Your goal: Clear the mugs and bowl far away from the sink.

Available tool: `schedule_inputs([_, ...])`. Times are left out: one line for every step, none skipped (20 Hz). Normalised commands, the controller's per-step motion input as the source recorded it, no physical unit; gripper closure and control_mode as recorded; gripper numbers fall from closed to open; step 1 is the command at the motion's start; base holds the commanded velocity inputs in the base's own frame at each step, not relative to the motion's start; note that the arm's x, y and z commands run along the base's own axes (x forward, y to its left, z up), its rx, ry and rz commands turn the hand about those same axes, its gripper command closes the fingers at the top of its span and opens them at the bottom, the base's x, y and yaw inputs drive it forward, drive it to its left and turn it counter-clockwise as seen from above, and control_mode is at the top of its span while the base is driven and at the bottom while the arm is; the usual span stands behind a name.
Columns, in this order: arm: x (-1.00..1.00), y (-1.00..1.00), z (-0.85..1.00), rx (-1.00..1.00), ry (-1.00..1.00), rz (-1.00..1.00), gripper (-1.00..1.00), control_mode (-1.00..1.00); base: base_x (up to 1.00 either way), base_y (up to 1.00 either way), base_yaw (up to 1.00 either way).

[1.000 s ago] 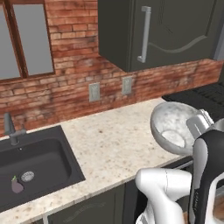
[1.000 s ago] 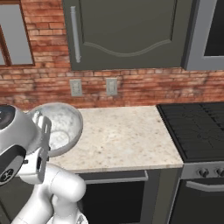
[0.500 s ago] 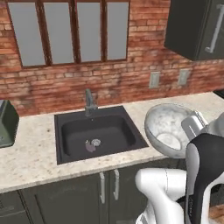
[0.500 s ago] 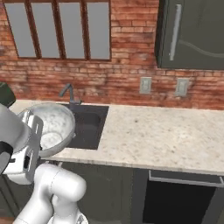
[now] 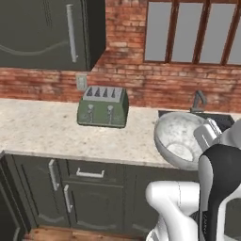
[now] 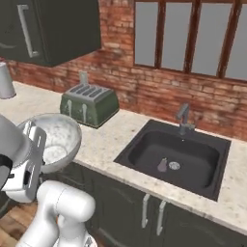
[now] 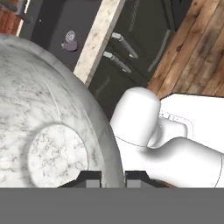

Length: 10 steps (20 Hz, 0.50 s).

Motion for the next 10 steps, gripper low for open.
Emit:
schedule_inputs([0.0, 0.0, 0.0, 0.0, 0.0, 0.0, 1.0, 1.0, 0.0, 1.0, 0.62])
schedule_inputs([0.0, 0.0, 0.0, 0.0, 0.0, 0.0, 1.0, 1.0, 0.0, 1.0, 0.57])
schedule_inputs([0.0, 0.0, 0.0, 0.0, 0.0, 0.0, 1.0, 1.0, 0.15, 1.0, 0.53])
schedule_inputs([0.0, 0.0, 0.0, 0.0, 0.0, 0.0, 1.0, 1.0, 0.29, 1.0, 0.49])
schedule_inputs([0.0, 0.0, 0.0, 0.0, 0.0, 0.0, 1.0, 1.0, 0.38, 1.0, 0.43])
schedule_inputs([0.0, 0.0, 0.0, 0.0, 0.0, 0.0, 1.0, 1.0, 0.46, 1.0, 0.41])
schedule_inputs([0.0, 0.0, 0.0, 0.0, 0.0, 0.0, 1.0, 1.0, 0.51, 1.0, 0.38])
schedule_inputs([0.0, 0.0, 0.0, 0.0, 0.0, 0.0, 1.0, 1.0, 0.49, 0.96, 0.35])
schedule_inputs([0.0, 0.0, 0.0, 0.0, 0.0, 0.0, 1.0, 1.0, 0.49, 0.71, 0.32])
schedule_inputs([0.0, 0.0, 0.0, 0.0, 0.0, 0.0, 1.0, 1.0, 0.47, 0.44, 0.31])
